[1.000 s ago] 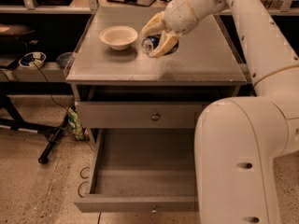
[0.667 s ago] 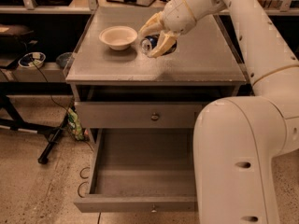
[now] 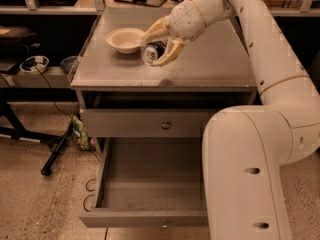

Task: Place pepsi can into middle drawer

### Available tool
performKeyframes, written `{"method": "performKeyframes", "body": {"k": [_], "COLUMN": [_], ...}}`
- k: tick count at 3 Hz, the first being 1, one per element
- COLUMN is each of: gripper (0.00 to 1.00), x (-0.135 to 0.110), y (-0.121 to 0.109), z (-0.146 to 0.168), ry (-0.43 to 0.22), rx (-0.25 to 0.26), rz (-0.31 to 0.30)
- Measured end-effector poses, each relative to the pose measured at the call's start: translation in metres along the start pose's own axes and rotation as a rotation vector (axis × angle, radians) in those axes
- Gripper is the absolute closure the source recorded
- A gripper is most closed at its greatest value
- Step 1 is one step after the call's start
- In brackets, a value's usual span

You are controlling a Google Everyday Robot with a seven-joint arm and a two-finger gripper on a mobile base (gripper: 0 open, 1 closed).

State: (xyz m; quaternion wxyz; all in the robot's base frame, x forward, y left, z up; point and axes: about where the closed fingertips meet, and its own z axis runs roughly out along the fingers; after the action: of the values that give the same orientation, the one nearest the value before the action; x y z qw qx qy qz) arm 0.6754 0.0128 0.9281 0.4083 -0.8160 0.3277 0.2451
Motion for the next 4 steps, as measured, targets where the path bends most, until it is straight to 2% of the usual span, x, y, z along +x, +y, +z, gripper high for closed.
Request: {"method": "performKeyframes", "body": {"k": [1, 2, 3, 4], "gripper": [1.0, 1.0, 1.0, 1.0], "x": [-0.015, -0.026, -0.034, -0.04], "y": [0.001, 0.006, 0.029, 0.07], "z": [-0.005, -0.024, -0.055, -0.085], "ry": [-0.086, -0.135, -0.146, -0.106], "rx": [0.022, 0.06, 0.087, 0.093], "rz": [-0.061, -0.095, -0.089, -0.058]}}
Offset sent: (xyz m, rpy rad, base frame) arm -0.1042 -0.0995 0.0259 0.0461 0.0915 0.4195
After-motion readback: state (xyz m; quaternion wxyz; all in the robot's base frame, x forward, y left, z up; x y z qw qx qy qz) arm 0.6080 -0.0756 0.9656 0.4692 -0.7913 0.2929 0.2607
